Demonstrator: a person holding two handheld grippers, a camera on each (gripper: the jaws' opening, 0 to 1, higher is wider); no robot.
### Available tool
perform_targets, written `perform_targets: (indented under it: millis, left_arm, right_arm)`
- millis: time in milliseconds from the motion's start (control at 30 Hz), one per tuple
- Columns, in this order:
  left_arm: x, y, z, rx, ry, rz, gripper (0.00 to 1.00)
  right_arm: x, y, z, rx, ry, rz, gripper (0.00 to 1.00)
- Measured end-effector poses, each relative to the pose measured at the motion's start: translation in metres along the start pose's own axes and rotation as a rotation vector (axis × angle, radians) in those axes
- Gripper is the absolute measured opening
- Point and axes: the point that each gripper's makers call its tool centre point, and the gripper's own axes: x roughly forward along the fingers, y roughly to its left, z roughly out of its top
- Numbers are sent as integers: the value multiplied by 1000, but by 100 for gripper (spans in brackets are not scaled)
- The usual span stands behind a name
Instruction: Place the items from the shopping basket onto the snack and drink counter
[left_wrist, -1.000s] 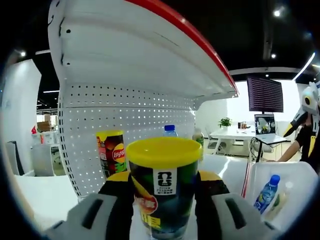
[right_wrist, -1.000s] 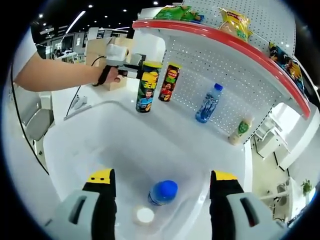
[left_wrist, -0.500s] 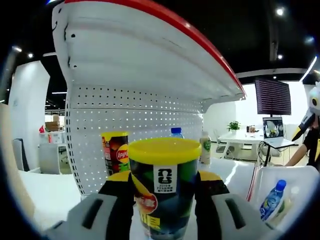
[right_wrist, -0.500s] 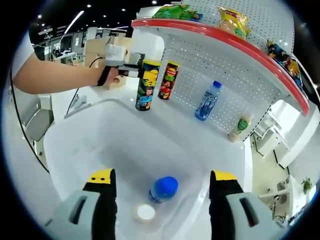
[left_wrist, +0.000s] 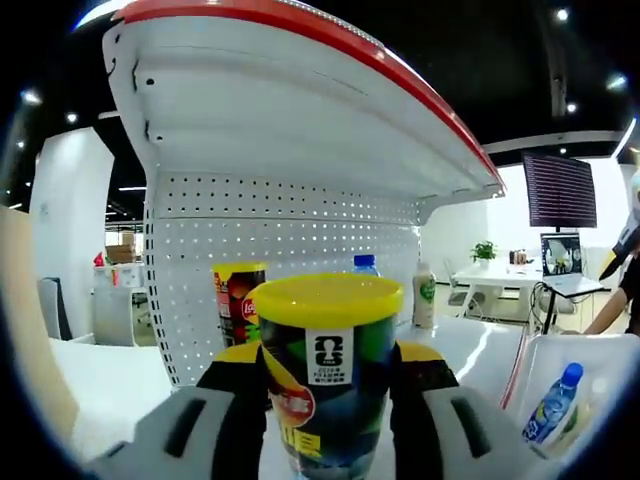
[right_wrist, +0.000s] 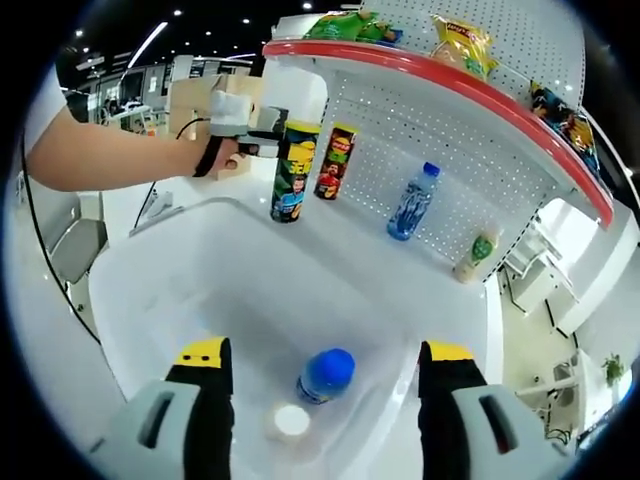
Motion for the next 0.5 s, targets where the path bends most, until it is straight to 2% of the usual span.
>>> perform_targets:
  millis: [167,300,367,500]
  left_arm:
    - [-1,-1,-2,39,15,-6,50]
    - [-1,-2,-10,95,66,-19,51]
    - [-2,-3,-12,92,79,-18,52]
    - [-4,-1,-10,51,71,-17,58]
  right_arm:
    - [-2,0,2,-13,-11,-1,75]
    - [-7,-5,5,-1,-31,-18,75]
    - [-9,-7,6,2,-44,-26,74]
    - [-11,-9,6,6,-53,-32,75]
